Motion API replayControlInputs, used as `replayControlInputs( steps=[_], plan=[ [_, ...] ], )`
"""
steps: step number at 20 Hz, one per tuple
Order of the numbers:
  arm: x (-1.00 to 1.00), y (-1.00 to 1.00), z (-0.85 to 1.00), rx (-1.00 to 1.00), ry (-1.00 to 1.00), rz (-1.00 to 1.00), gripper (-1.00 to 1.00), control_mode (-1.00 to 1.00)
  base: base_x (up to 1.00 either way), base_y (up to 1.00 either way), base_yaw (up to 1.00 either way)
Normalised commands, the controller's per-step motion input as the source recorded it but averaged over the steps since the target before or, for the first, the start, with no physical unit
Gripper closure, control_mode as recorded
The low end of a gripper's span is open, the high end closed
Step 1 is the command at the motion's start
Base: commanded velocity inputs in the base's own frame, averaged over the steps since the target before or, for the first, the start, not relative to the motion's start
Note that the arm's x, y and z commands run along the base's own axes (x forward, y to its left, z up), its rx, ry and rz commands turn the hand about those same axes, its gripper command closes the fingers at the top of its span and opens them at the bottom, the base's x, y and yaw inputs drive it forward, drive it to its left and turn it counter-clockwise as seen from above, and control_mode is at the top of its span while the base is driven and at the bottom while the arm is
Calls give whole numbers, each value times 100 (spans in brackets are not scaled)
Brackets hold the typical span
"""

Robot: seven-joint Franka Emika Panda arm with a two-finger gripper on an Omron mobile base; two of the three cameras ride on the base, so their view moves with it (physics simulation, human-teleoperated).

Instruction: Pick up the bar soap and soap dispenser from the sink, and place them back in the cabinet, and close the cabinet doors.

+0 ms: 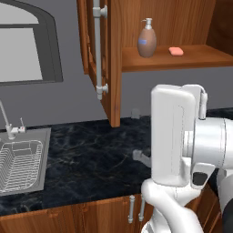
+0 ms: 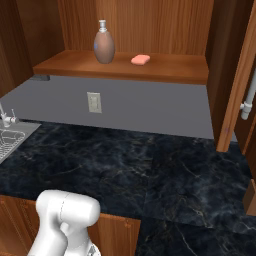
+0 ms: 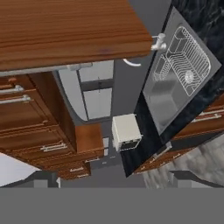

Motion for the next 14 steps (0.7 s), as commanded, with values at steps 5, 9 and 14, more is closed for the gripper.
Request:
replayControlInputs(
  steps=[5,9,14],
  plan=[
    [31,56,-3,0,-8,-10,-100,-100,0,0,0],
    [31,51,-10,2,-3,-13,-100,-100,0,0,0],
    [24,47,-5,8,-5,-17,-100,-100,0,0,0]
  ],
)
